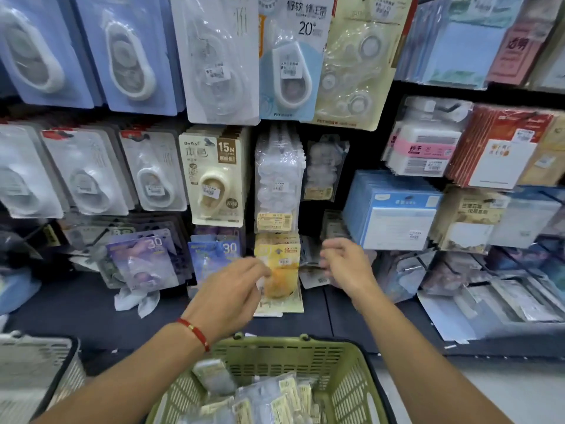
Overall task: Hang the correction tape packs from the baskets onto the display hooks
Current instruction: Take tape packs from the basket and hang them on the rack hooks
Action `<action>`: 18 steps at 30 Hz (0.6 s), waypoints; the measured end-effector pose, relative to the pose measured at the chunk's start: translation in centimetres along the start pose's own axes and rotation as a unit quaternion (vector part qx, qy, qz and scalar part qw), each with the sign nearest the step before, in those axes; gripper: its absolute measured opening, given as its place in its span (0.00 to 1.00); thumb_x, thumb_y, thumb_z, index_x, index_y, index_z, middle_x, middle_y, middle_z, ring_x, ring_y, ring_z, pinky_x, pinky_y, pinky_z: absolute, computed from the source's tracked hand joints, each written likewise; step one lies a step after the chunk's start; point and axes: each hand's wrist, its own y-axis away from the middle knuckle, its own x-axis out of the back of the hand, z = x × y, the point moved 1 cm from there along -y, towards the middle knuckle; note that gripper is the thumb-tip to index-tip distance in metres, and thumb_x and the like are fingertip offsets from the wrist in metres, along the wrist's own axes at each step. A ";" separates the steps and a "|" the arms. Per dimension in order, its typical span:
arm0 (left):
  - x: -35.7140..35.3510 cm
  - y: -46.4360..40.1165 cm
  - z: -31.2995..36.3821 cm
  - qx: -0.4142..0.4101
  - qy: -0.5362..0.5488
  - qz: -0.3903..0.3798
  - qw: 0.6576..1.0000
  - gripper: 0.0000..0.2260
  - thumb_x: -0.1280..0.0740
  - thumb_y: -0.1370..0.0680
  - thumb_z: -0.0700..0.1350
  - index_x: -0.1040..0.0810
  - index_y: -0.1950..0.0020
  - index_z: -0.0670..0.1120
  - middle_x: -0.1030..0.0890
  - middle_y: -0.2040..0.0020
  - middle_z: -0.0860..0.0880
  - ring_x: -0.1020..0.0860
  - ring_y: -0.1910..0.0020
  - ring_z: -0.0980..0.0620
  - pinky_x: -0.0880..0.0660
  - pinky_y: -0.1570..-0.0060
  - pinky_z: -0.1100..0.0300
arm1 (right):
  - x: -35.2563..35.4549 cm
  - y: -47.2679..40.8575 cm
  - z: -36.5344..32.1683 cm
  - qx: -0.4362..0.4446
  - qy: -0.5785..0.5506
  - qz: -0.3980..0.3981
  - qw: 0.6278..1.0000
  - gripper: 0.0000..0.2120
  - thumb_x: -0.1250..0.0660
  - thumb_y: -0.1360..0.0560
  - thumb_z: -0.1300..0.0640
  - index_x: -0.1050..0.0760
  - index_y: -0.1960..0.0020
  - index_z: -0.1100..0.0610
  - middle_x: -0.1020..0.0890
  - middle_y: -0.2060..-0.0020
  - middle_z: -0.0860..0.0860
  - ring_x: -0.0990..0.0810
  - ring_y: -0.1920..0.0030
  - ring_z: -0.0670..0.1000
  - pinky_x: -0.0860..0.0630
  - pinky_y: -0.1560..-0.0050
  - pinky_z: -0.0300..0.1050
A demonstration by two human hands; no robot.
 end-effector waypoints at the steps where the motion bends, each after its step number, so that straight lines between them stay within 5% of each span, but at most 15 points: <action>1: -0.8 1.8 -0.1 0.012 0.015 -0.028 0.999 0.15 0.32 0.24 0.34 0.19 0.39 0.46 0.18 0.41 0.49 0.18 0.45 0.44 0.19 0.58 0.51 | 0.2 1.1 1.6 -0.017 -0.008 -0.024 1.000 0.10 0.39 0.16 0.62 0.21 0.38 0.60 0.14 0.54 0.56 0.17 0.61 0.51 0.20 0.60 0.47; 3: -2.7 5.5 -0.6 0.032 0.020 -0.117 0.992 0.15 0.36 0.23 0.37 0.19 0.38 0.48 0.19 0.41 0.51 0.20 0.41 0.46 0.20 0.52 0.50 | 0.5 3.5 5.2 -0.050 0.017 -0.070 0.996 0.08 0.39 0.15 0.62 0.21 0.44 0.60 0.16 0.62 0.54 0.19 0.68 0.50 0.23 0.67 0.43; 5: -4.5 9.0 -1.3 0.058 -0.001 -0.209 0.976 0.17 0.38 0.23 0.40 0.20 0.37 0.50 0.20 0.38 0.52 0.23 0.37 0.47 0.22 0.43 0.49 | 0.2 5.8 8.9 -0.074 0.095 -0.129 0.984 0.07 0.37 0.16 0.60 0.20 0.49 0.58 0.15 0.64 0.53 0.19 0.68 0.51 0.21 0.64 0.47; 8: -6.6 14.0 -2.5 0.112 -0.103 -0.314 0.937 0.20 0.37 0.24 0.43 0.22 0.32 0.53 0.24 0.30 0.51 0.30 0.27 0.48 0.34 0.27 0.51 | -1.3 8.9 13.9 -0.052 0.339 -0.278 0.897 0.08 0.36 0.17 0.54 0.21 0.52 0.53 0.13 0.52 0.53 0.16 0.51 0.54 0.19 0.47 0.52; 11: -7.9 18.3 -3.3 0.204 -0.116 -0.335 0.913 0.26 0.34 0.23 0.44 0.26 0.25 0.57 0.37 0.18 0.48 0.44 0.17 0.48 0.46 0.20 0.47 | -3.6 11.5 18.0 -0.085 0.411 -0.379 0.824 0.12 0.35 0.18 0.52 0.21 0.37 0.54 0.18 0.39 0.56 0.18 0.39 0.58 0.22 0.44 0.47; 14: -8.9 21.2 -3.1 0.250 -0.109 -0.334 0.902 0.30 0.33 0.24 0.46 0.30 0.21 0.58 0.47 0.14 0.48 0.52 0.15 0.47 0.55 0.17 0.43 | -6.3 13.2 21.8 -0.092 0.446 -0.378 0.806 0.27 0.33 0.18 0.49 0.32 0.21 0.55 0.28 0.25 0.57 0.26 0.28 0.59 0.27 0.31 0.49; 18: -10.2 22.6 -1.8 0.272 -0.095 -0.301 0.909 0.27 0.33 0.24 0.46 0.25 0.24 0.54 0.43 0.15 0.46 0.53 0.14 0.44 0.61 0.18 0.42 | -9.7 14.7 24.5 0.070 0.502 -0.310 0.804 0.31 0.34 0.18 0.47 0.39 0.18 0.50 0.36 0.19 0.52 0.34 0.22 0.56 0.37 0.23 0.57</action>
